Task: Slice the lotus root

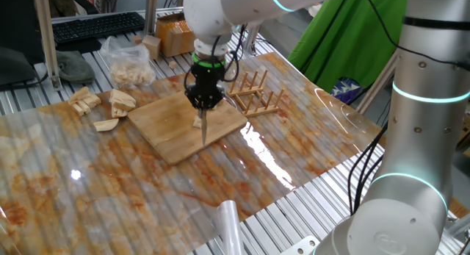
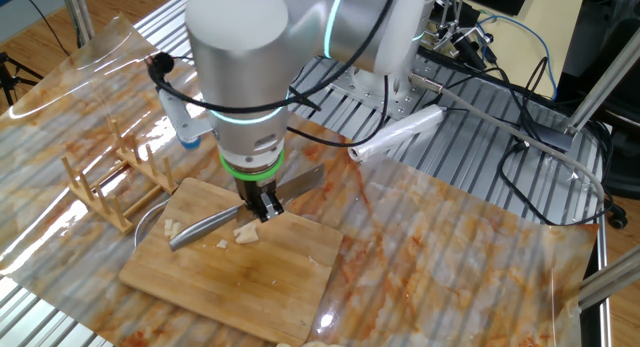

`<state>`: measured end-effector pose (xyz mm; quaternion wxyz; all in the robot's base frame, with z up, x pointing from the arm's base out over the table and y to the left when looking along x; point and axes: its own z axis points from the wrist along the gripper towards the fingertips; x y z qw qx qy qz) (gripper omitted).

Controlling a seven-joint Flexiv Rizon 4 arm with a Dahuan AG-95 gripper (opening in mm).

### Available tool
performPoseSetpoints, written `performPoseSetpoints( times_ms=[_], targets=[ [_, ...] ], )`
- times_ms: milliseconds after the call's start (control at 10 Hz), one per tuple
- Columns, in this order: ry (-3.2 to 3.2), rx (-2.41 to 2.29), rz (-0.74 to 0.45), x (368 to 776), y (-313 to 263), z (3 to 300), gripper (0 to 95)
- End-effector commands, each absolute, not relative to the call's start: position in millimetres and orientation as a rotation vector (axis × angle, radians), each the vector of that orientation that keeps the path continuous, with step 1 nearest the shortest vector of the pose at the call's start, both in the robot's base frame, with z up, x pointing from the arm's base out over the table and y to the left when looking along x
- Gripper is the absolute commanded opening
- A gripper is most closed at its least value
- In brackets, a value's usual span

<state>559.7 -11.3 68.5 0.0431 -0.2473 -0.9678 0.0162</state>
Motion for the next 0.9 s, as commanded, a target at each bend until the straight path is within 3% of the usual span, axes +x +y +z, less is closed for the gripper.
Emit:
performPoseSetpoints(
  times_ms=[100, 500, 900],
  targets=[
    [-2.951, -0.757, 0.039, 556, -13, 65, 0.0],
    [-2.948, -0.794, 0.023, 547, -15, 56, 0.0],
    [-2.875, -1.039, -0.115, 547, -14, 53, 0.0]
  ],
)
